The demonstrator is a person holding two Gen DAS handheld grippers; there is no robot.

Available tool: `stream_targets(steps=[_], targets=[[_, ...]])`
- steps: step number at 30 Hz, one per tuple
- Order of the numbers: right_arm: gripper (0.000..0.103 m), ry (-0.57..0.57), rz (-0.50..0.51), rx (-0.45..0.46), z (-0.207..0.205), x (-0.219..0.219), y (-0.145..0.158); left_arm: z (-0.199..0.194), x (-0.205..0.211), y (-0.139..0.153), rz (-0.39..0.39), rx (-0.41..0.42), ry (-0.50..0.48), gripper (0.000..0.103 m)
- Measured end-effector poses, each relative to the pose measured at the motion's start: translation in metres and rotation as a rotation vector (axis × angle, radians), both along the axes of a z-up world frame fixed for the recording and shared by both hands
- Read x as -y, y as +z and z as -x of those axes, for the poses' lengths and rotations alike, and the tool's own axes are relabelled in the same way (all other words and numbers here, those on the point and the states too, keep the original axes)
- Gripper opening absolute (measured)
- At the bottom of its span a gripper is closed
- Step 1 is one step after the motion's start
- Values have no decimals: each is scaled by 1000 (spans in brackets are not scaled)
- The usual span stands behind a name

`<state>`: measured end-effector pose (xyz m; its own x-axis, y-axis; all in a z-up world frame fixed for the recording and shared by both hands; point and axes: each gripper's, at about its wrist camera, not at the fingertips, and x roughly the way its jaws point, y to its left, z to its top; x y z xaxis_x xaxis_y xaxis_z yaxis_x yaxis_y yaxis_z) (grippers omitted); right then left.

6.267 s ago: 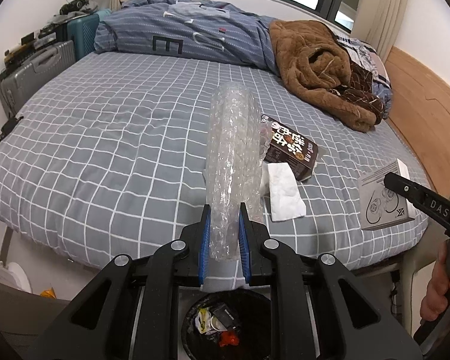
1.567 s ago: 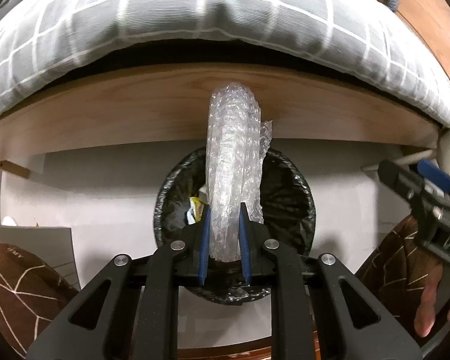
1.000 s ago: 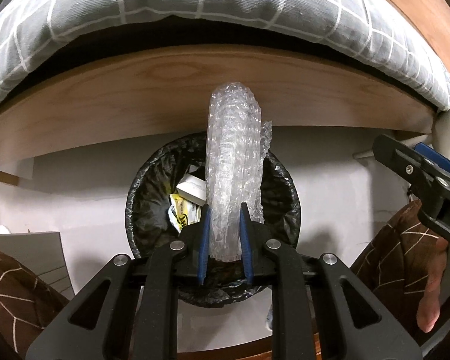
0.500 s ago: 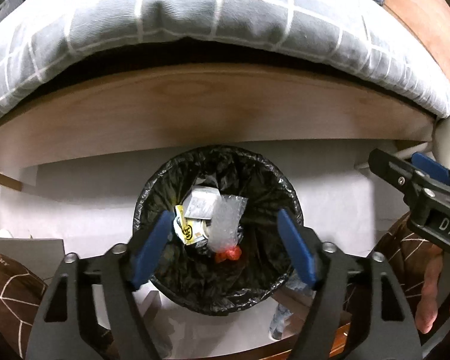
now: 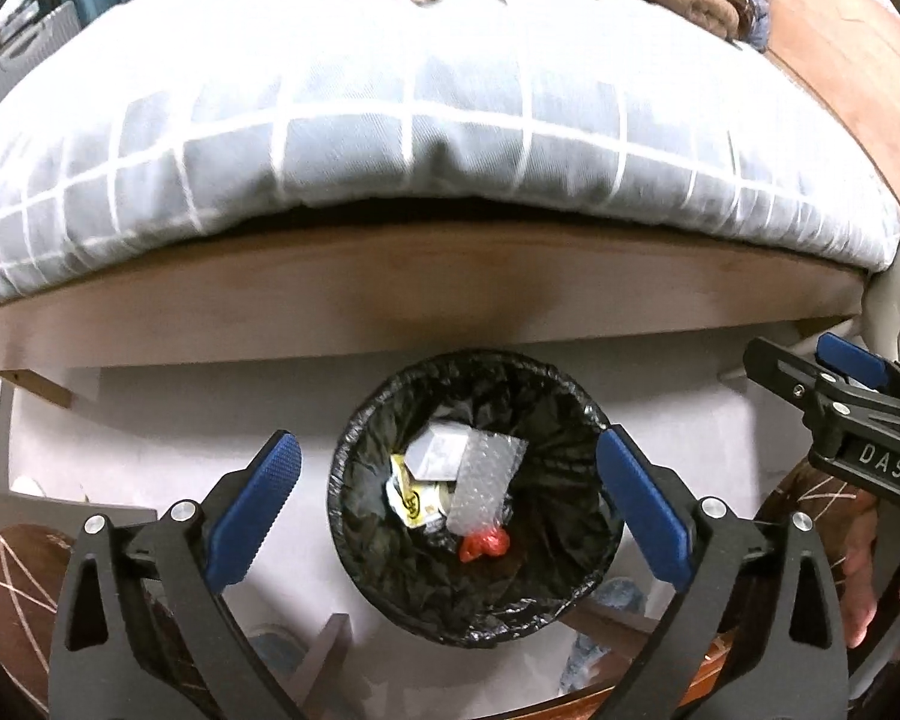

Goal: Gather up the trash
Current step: 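Raise both open tools from the bin and move toward the bed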

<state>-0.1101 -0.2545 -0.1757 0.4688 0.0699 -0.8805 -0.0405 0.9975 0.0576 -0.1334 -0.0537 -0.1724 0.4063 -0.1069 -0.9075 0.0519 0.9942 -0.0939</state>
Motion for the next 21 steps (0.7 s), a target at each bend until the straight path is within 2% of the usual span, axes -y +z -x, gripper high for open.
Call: stream_targets(steps=[6, 21], targets=[[95, 25, 7, 71, -5, -5, 33, -8, -16, 25, 16, 36, 32, 97], [95, 75, 16, 205, -41, -23, 102, -56, -43, 74, -19, 116, 50, 97]])
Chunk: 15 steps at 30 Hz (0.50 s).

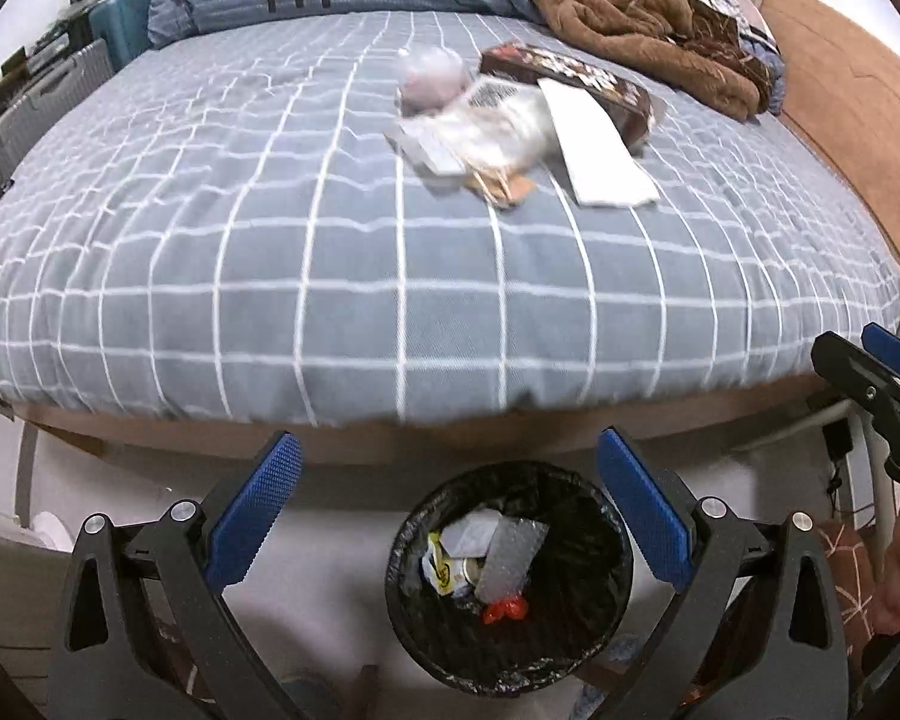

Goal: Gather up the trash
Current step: 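Raise both open tools from the bin and move toward the bed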

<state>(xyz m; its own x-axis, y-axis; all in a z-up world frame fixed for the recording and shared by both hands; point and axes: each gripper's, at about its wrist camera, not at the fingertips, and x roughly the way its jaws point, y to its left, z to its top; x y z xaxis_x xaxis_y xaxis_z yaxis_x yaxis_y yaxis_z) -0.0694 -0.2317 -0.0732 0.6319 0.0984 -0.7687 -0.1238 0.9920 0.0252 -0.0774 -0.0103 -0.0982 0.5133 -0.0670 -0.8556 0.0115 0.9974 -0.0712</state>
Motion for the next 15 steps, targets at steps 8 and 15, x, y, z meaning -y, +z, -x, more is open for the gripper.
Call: stream_targets(steps=[8, 15], targets=[[95, 51, 11, 24, -30, -22, 15, -40, -20, 20, -6, 32, 32, 97], [95, 95, 7, 12, -71, -39, 20, -96, -34, 39, 0, 69, 54, 97]])
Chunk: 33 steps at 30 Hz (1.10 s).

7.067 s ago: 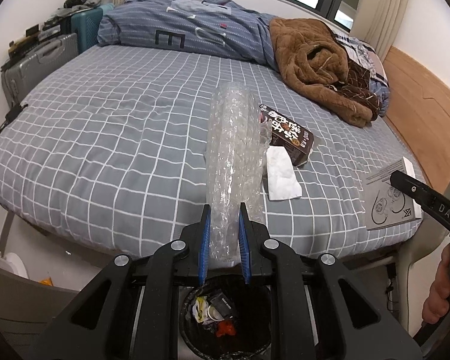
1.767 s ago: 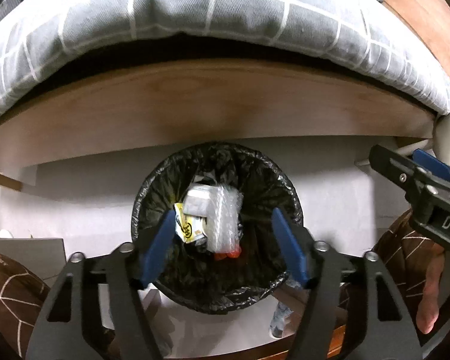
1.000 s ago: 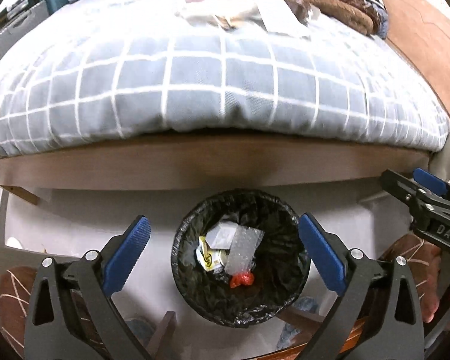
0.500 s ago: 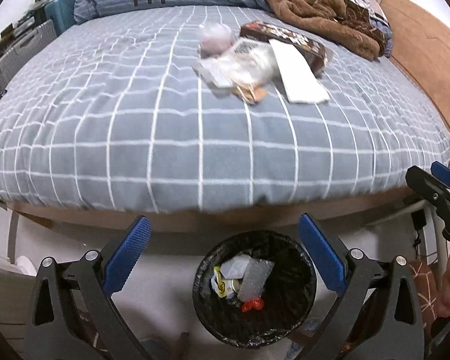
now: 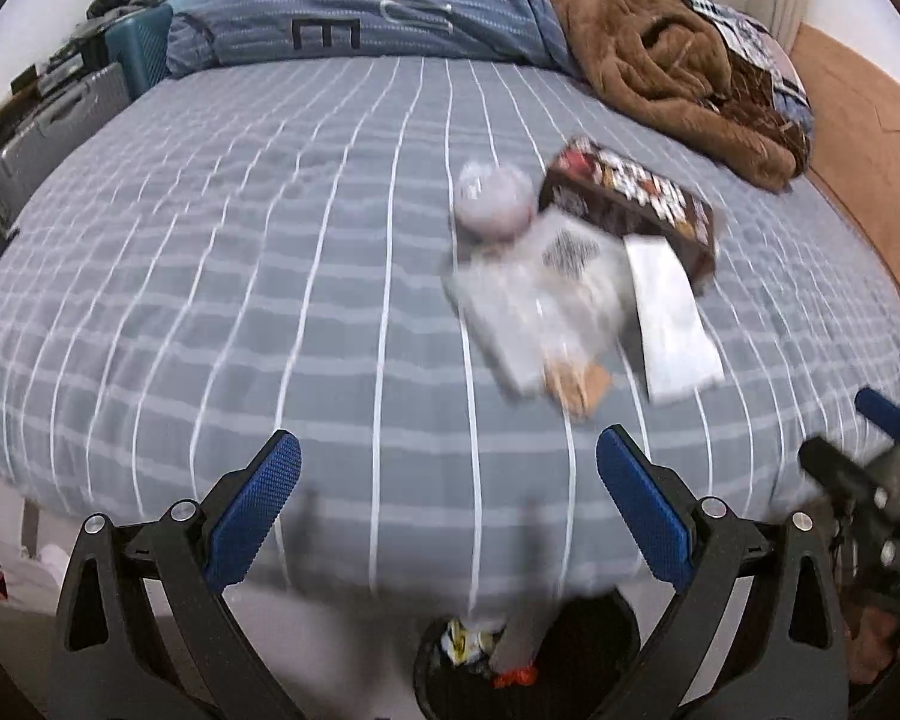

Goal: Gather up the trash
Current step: 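Raise both open tools from the bin and move toward the bed, then grasp the clear plastic bag with the left tool while the right tool grasps the white tissue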

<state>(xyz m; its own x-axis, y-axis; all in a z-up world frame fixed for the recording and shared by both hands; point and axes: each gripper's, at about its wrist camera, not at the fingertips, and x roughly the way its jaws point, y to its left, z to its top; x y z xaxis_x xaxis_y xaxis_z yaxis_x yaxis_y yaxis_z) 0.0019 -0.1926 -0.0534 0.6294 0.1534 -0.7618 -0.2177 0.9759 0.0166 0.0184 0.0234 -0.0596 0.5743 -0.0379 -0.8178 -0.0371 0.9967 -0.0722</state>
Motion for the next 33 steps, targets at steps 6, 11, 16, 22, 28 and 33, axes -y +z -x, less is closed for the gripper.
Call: stream_targets(steps=[6, 11, 16, 22, 28, 33], targets=[[95, 28, 8, -35, -39, -11, -7, -58, 3, 6, -4, 12, -22, 97], [95, 34, -1, -85, -68, -25, -19, -101, 4, 1, -41, 4, -48, 97], [92, 38, -17, -125, -89, -33, -29, -137, 14, -3, -46, -8, -69, 96], [80, 57, -27, -172, -101, -38, -41, -169, 23, -18, -26, -65, -89, 87], [62, 76, -54, -209, -106, -37, -48, -178, 24, -32, -9, -98, -94, 56], [43, 82, -94, -236, -111, -35, -50, -179, 25, -35, -24, -105, -92, 47]])
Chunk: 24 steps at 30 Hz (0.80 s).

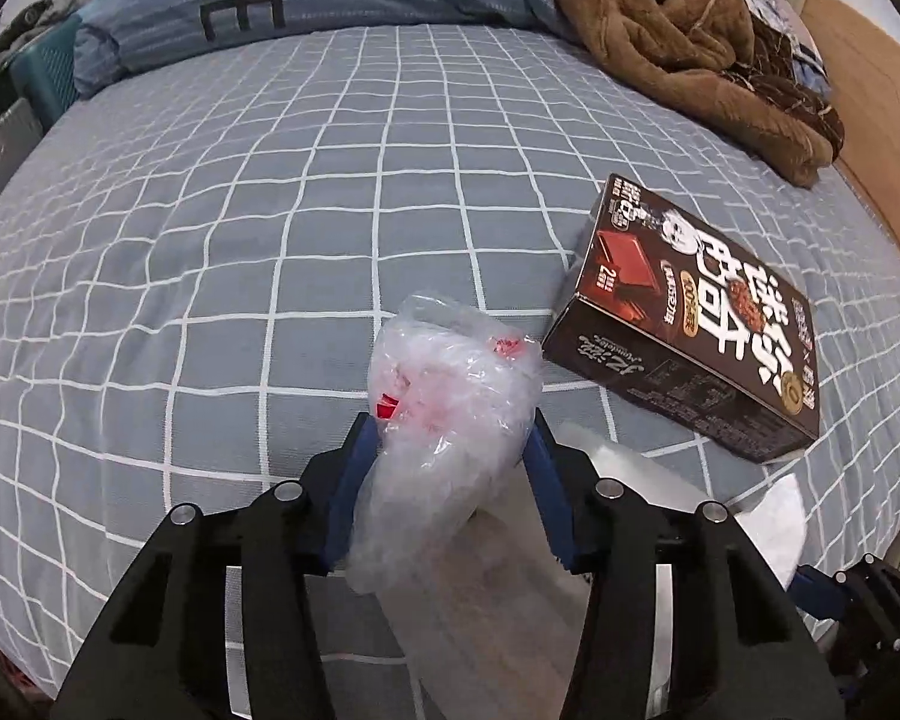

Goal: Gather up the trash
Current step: 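Grasp the clear plastic bag with the left tool while the right tool grasps the white tissue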

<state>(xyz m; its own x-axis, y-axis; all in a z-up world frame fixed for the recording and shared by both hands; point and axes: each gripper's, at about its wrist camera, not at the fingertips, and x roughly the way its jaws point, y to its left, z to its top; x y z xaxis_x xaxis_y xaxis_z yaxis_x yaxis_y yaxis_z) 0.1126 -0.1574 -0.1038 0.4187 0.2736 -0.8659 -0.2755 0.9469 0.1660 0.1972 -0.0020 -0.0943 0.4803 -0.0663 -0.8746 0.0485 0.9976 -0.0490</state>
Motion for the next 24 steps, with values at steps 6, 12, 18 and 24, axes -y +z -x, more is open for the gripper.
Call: stream_targets(steps=[6, 12, 18, 24], targets=[[15, 1, -10, -11, 0, -1, -1, 7, -8, 5, 22, 9, 45, 44], [12, 1, 0, 22, 10, 2, 11, 26, -10, 21, 12, 56, 58, 44], [12, -24, -9, 40, 17, 10, 19, 51, -9, 41, -14, 90, 63, 44], [12, -36, -13, 63, 25, 16, 29, 68, -6, 57, -25, 111, 66, 44]])
